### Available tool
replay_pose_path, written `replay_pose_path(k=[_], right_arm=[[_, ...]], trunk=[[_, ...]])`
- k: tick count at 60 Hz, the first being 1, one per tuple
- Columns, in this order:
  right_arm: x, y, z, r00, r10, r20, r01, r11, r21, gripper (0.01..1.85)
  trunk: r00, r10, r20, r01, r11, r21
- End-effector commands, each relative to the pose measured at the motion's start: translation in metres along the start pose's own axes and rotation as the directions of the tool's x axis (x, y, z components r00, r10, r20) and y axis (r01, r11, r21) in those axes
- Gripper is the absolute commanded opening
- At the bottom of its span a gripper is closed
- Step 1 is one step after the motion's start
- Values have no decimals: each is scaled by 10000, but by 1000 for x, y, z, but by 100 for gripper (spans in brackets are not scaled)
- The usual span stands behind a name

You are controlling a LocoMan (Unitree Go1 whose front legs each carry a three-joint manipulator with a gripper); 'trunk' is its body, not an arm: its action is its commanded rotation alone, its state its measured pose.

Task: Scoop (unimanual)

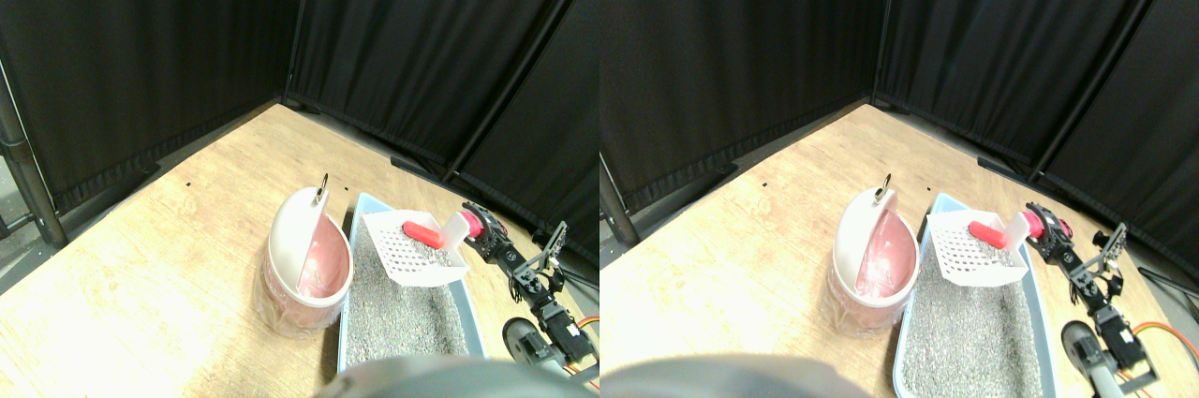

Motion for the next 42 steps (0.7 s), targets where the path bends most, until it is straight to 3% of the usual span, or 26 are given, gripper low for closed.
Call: replay_pose_path(k=[1,36,42], right_arm=[[4,9,10,9987,383,326,-379,9992,-126,5],[26,28,15,9906,1095,-824,-1244,9708,-2053,5],[28,32,15,9898,941,-1072,-1170,9655,-2328,5]], trunk=[[9997,226,-78,-225,9996,143],[9994,307,-152,-306,9995,70],[9994,320,-159,-319,9995,58]])
